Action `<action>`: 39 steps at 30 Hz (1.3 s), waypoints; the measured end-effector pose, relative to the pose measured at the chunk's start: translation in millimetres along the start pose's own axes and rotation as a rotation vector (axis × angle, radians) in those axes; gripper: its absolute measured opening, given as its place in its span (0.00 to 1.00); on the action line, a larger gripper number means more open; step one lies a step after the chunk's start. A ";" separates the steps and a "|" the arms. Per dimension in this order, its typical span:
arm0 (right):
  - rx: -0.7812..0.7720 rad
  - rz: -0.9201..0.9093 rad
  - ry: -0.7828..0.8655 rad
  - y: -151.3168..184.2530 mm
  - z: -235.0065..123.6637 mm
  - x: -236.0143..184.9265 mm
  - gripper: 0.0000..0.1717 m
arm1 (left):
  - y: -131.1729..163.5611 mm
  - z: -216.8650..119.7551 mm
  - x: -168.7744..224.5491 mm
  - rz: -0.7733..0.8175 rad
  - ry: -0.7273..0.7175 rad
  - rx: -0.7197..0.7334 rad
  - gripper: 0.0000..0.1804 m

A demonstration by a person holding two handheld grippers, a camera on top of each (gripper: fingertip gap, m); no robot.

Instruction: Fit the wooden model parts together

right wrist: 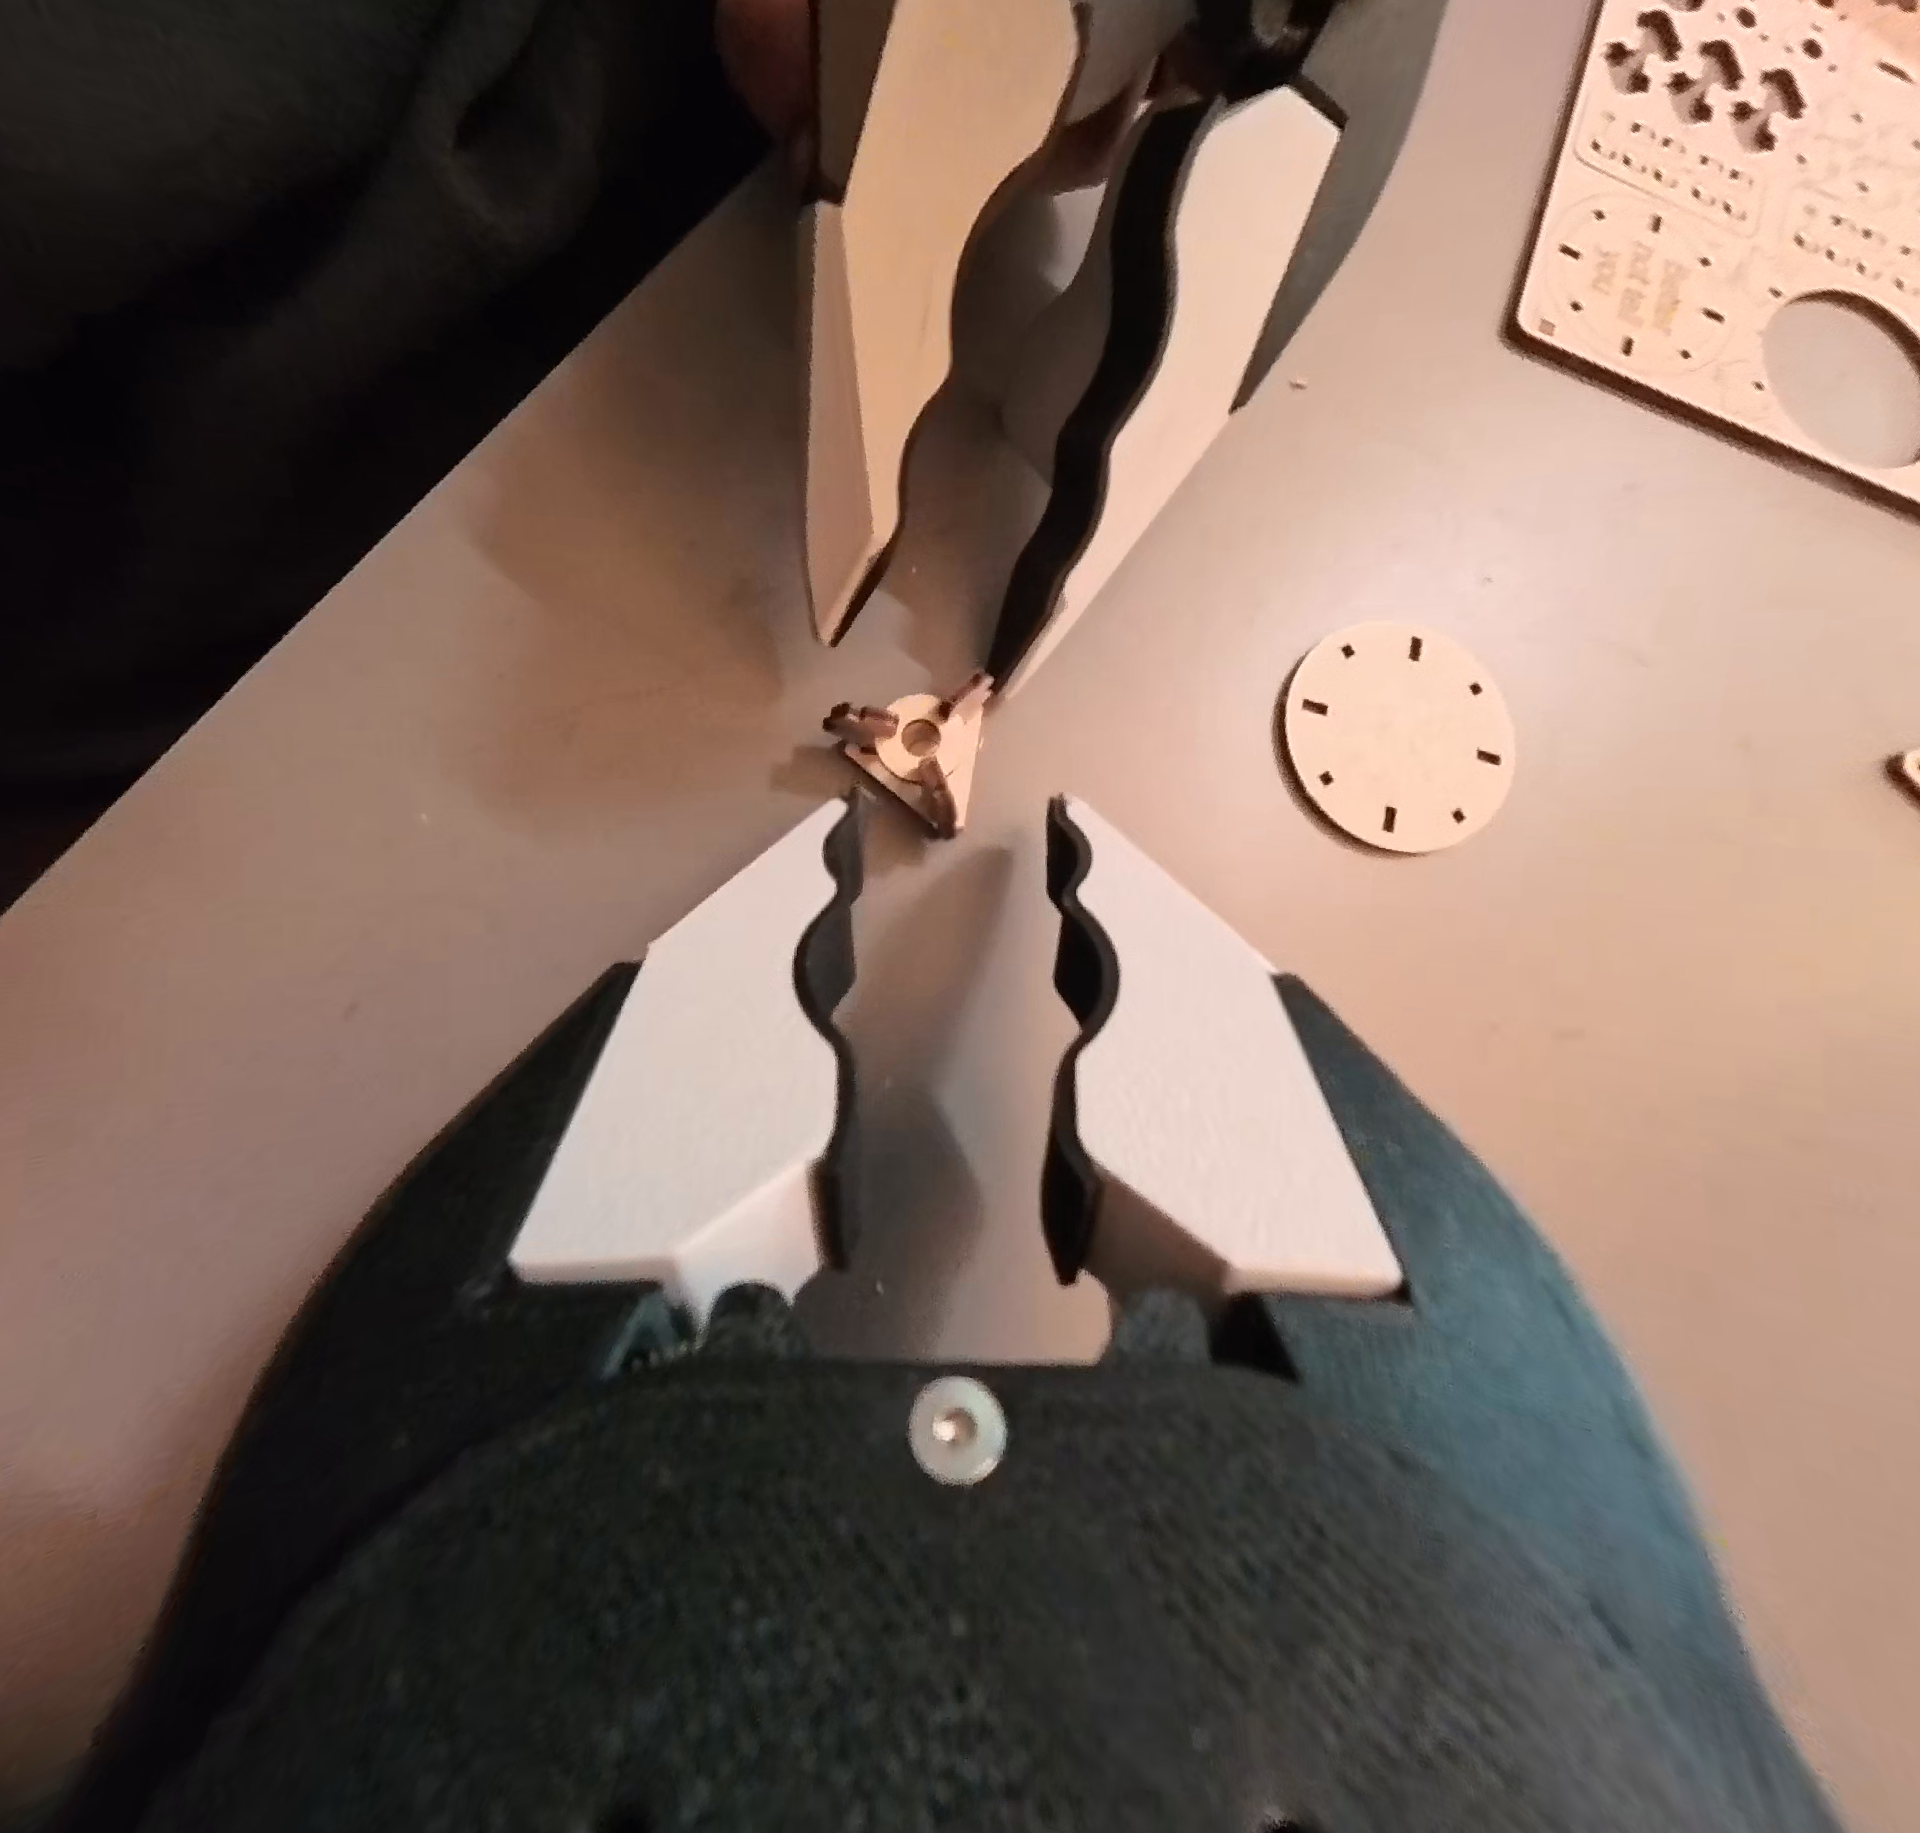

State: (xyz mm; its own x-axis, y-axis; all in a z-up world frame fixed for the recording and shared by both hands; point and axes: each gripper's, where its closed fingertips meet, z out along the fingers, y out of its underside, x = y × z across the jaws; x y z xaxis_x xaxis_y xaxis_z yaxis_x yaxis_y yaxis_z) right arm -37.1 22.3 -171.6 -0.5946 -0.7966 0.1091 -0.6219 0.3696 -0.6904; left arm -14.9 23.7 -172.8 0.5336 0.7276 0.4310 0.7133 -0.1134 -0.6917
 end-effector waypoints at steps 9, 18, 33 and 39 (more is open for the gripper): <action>0.105 0.102 0.156 10.4 -8.0 8.5 0.11 | -27.0 -23.5 -3.8 0.018 -0.049 0.234 0.19; 0.125 0.123 0.121 4.9 -5.6 5.4 0.11 | -15.1 -7.7 -10.6 -0.105 0.021 0.105 0.19; 0.080 0.173 0.007 4.9 6.3 -3.6 0.10 | -7.8 3.3 0.6 -0.138 0.161 0.003 0.09; 0.087 0.196 -0.053 -0.4 9.3 -12.3 0.09 | -8.1 2.7 0.6 -0.141 0.165 0.007 0.10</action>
State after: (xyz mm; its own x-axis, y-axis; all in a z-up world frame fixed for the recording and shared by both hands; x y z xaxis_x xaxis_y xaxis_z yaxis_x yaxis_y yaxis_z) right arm -24.8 27.4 -179.3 -0.6708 -0.7384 -0.0689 -0.4495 0.4788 -0.7541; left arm -21.6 26.9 -168.5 0.4959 0.6157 0.6124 0.7835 -0.0132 -0.6212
